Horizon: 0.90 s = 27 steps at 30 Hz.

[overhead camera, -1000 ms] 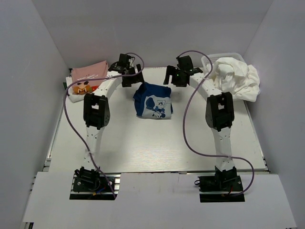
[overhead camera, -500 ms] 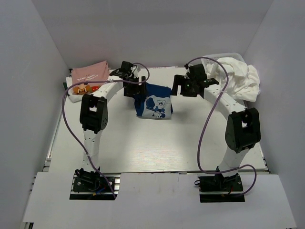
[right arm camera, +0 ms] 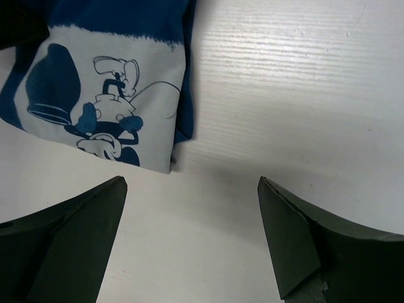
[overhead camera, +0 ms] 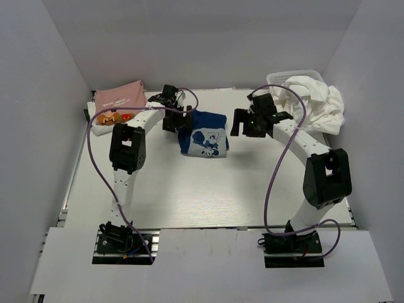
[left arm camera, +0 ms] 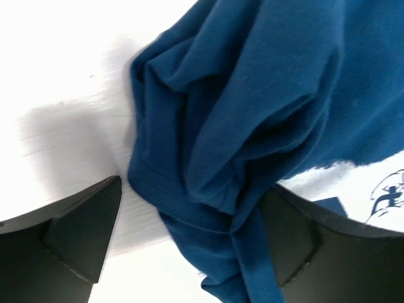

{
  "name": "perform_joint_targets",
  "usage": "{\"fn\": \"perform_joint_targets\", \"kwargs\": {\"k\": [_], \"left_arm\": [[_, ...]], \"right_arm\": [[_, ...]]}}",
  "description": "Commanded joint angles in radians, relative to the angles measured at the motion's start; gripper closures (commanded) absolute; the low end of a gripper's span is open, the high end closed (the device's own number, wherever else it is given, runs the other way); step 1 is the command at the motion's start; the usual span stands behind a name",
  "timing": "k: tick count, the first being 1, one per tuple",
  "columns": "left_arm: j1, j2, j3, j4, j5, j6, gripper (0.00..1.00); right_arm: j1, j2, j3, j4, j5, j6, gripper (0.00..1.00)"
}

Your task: Fold and stack the t-shirts

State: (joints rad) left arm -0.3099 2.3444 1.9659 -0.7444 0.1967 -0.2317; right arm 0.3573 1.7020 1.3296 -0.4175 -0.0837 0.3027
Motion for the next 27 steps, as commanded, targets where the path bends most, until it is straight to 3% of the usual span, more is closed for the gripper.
{"fn": "perform_joint_targets", "kwargs": {"k": [1,3,7,9,10,20,27], "left_arm": [[-0.032,0.047,-0.022,0.005,0.043,0.02,0.09],[-0.041,0.047,-0.022,0.005,0.061,0.02,0.19],[-0.061,0.056,0.048,0.025,0.083,0.041,0.5],[-0.07,0.056,0.073,0.037,0.093,0.042,0.9],[-0.07,0.047,0.094,0.046,0.078,0.042,1.0],[-0.02,-0.169,0.122,0.093,0.093,0.193,1.0],[0.103,-0.194,0.287,-0.034,0.231,0.193,1.0]], "right_arm": [[-0.003,-0.05,-0.036,0.02,0.015,-0.01,0.1],[-0.006,-0.057,-0.055,0.026,0.021,-0.014,0.1],[-0.006,-0.073,-0.092,0.029,0.039,-0.004,0.1],[-0.004,-0.09,-0.122,0.032,0.05,0.001,0.1],[-0.009,-0.109,-0.133,0.031,0.067,0.0,0.1],[-0.009,-0.245,-0.322,0.057,0.137,-0.016,0.1],[-0.009,-0.295,-0.359,0.065,0.128,-0.01,0.1]]}}
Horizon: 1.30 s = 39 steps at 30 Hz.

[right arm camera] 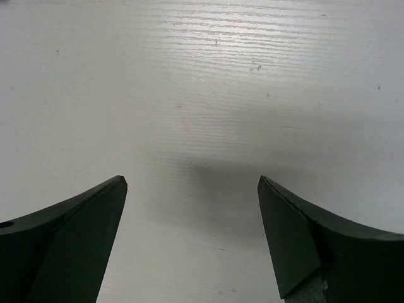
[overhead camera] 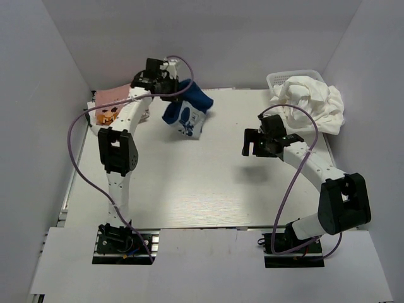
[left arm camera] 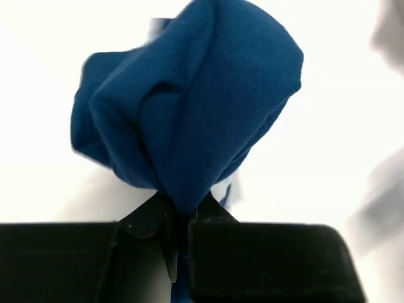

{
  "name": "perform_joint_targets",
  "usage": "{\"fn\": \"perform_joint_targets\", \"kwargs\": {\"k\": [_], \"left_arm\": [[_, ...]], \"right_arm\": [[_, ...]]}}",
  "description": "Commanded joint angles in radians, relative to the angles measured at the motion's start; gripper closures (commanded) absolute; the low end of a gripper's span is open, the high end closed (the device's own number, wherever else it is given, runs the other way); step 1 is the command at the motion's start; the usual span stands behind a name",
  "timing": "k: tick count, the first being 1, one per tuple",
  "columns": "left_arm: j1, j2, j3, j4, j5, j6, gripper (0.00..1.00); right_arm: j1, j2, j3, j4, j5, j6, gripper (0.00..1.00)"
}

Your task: Fold and stack the t-shirts

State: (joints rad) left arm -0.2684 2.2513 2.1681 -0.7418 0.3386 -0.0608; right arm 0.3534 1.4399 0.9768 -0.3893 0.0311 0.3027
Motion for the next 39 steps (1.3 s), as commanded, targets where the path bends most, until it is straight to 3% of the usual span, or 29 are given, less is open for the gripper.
{"fn": "perform_joint_targets", "kwargs": {"k": [1,4,9,22,29,33,35,39], "left_arm": [[0.093,-0.076,0.104,-0.05,0.114,0.022,1.0],[0.145,-0.052,0.168,-0.085,0.218,0.032,1.0],[0.276,-0.029,0.232,-0.096,0.255,0.001,1.0],[0.547,0.07,0.265,0.05,0.543,-0.112,1.0],[0.643,0.154,0.193,0.24,0.73,-0.243,1.0],[0.698,0.201,0.144,0.538,0.867,-0.472,1.0],[0.718,0.224,0.134,0.614,0.887,-0.531,1.0],[0.718,0.234,0.138,0.674,0.935,-0.557,1.0]], "right_arm": [[-0.004,-0.036,-0.003,0.038,0.01,-0.01,0.1],[-0.002,-0.027,0.005,0.036,0.009,-0.008,0.1],[-0.002,0.002,0.057,0.023,0.009,-0.031,0.1],[-0.001,0.114,0.215,-0.014,-0.02,-0.043,0.1],[0.002,0.14,0.278,-0.054,-0.022,-0.037,0.1],[0.009,0.16,0.313,-0.077,-0.02,-0.031,0.1],[0.016,0.168,0.327,-0.088,-0.02,-0.043,0.1],[0.03,0.174,0.335,-0.109,0.007,-0.028,0.1]]}}
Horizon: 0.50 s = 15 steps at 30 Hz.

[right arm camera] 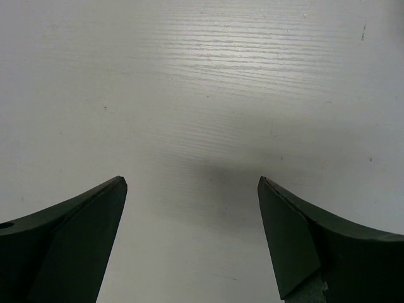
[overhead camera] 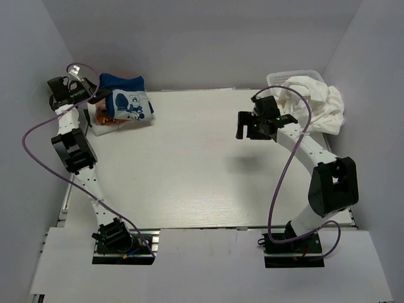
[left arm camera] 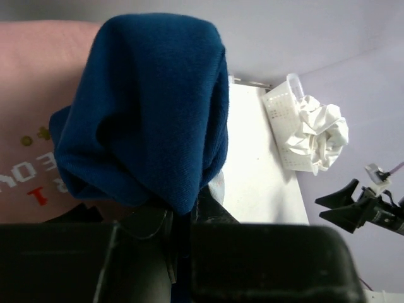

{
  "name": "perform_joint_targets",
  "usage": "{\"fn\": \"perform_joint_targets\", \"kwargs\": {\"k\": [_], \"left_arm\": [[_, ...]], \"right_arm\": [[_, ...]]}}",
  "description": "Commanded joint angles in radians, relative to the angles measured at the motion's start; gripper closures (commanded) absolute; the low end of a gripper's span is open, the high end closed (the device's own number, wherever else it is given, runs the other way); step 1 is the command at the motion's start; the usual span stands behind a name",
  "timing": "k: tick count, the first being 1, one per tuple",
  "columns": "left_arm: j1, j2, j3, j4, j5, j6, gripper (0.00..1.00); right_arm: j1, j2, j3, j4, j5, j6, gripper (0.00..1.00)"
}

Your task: Fold and stack the t-shirts

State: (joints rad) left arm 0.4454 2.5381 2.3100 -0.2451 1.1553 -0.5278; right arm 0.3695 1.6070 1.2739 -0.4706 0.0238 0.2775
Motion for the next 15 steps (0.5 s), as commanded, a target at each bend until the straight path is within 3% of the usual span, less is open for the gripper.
{"fn": "perform_joint_targets", "kwargs": {"k": [1,4,9,13,15], "left_arm": [[0.004,-0.074,-0.024,0.178,0.118,-0.08,1.0],[0.022,-0.11,-0.095,0.182,0.055,-0.057,1.0],[0.022,-0.134,0.043,-0.064,-0.141,0.124,1.0],[0.022,-0.154,-0.003,-0.089,-0.221,0.149,1.0],[0.022,-0.139,-0.003,-0.118,-0.241,0.149,0.87]], "right_arm": [[0.017,0.008,0.039,-0.031,0.021,-0.003,0.1],[0.023,0.016,0.042,-0.028,0.028,-0.003,0.1],[0.039,0.037,0.05,-0.036,0.03,0.0,0.1],[0.043,0.045,0.042,-0.037,0.047,0.0,0.1],[0.046,0.05,0.05,-0.043,0.051,-0.004,0.1]]}}
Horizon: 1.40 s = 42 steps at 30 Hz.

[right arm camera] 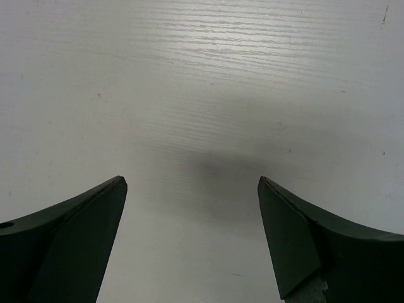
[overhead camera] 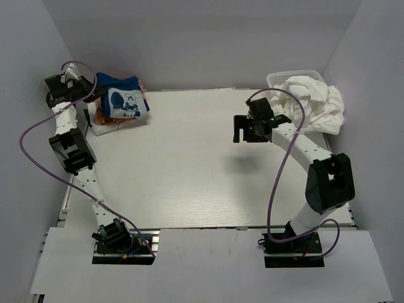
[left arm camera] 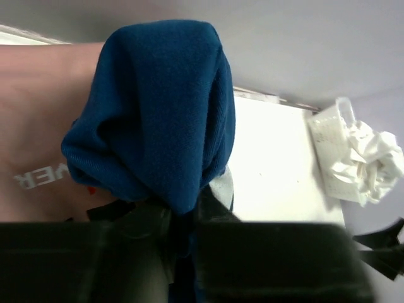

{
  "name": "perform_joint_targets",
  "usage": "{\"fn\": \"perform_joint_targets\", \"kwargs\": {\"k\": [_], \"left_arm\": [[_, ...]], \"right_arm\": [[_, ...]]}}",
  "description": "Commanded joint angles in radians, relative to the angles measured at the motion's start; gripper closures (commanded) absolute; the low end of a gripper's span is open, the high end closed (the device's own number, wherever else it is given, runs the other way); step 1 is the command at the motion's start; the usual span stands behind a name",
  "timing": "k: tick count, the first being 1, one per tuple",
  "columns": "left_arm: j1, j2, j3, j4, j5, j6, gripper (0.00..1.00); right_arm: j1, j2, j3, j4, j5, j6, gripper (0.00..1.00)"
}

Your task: Fold and stack the t-shirts

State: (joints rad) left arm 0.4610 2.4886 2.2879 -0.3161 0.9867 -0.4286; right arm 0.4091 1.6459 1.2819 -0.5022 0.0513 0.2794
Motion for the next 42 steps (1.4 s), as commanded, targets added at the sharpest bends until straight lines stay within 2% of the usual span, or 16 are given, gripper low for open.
{"fn": "perform_joint_targets", "kwargs": {"k": [1,2,3,5,6,11,18,22,23,27,30,32,34,37,38,42], "left_arm": [[0.007,-0.08,0.028,-0.061,-0.083,0.05,0.76],[0.007,-0.08,0.028,-0.07,-0.083,0.05,0.54],[0.007,-0.08,0.028,-0.071,-0.1,0.062,0.42],[-0.004,-0.08,0.028,-0.121,-0.149,0.077,0.06],[-0.004,-0.089,0.028,-0.139,-0.213,0.086,0.0],[-0.013,-0.114,0.028,-0.222,-0.312,0.088,0.0],[-0.057,-0.238,-0.021,-0.392,-0.666,0.135,0.0],[-0.155,-0.359,-0.094,-0.402,-0.879,0.185,0.0],[-0.169,-0.387,-0.144,-0.381,-0.928,0.185,0.0],[-0.228,-0.458,-0.212,-0.293,-0.951,0.194,0.0],[-0.251,-0.395,-0.223,-0.207,-0.861,0.194,0.0],[-0.265,-0.364,-0.298,-0.032,-0.821,0.153,0.0],[-0.265,-0.298,-0.298,0.049,-0.801,0.14,0.0],[-0.265,-0.266,-0.355,0.217,-0.876,0.116,0.0],[-0.265,-0.266,-0.433,0.347,-0.89,0.116,0.0],[-0.274,-0.258,-0.548,0.569,-0.937,0.16,0.0]], "right_arm": [[0.007,0.012,0.046,-0.019,0.03,-0.009,0.1],[0.007,0.017,0.053,-0.028,0.038,-0.014,0.1],[0.008,0.018,0.056,-0.033,0.042,-0.017,0.1],[0.007,0.025,0.065,-0.047,0.054,-0.017,0.1],[0.007,0.031,0.066,-0.045,0.064,-0.02,0.1],[0.017,0.025,0.065,-0.068,0.078,-0.014,0.1],[0.03,0.011,0.065,-0.067,0.111,-0.012,0.1],[0.04,0.012,0.062,-0.067,0.116,-0.02,0.1],[0.045,0.012,0.062,-0.07,0.117,-0.023,0.1],[0.051,-0.001,0.039,-0.064,0.116,-0.023,0.1],[0.06,-0.009,0.014,-0.058,0.114,-0.023,0.1],[0.062,-0.009,-0.001,-0.053,0.113,-0.017,0.1],[0.06,0.006,-0.001,-0.048,0.104,-0.023,0.1],[0.074,0.069,0.045,-0.093,0.093,-0.032,0.1],[0.077,0.077,0.051,-0.113,0.094,-0.035,0.1],[0.086,0.117,0.043,-0.113,0.082,-0.057,0.1]]}}
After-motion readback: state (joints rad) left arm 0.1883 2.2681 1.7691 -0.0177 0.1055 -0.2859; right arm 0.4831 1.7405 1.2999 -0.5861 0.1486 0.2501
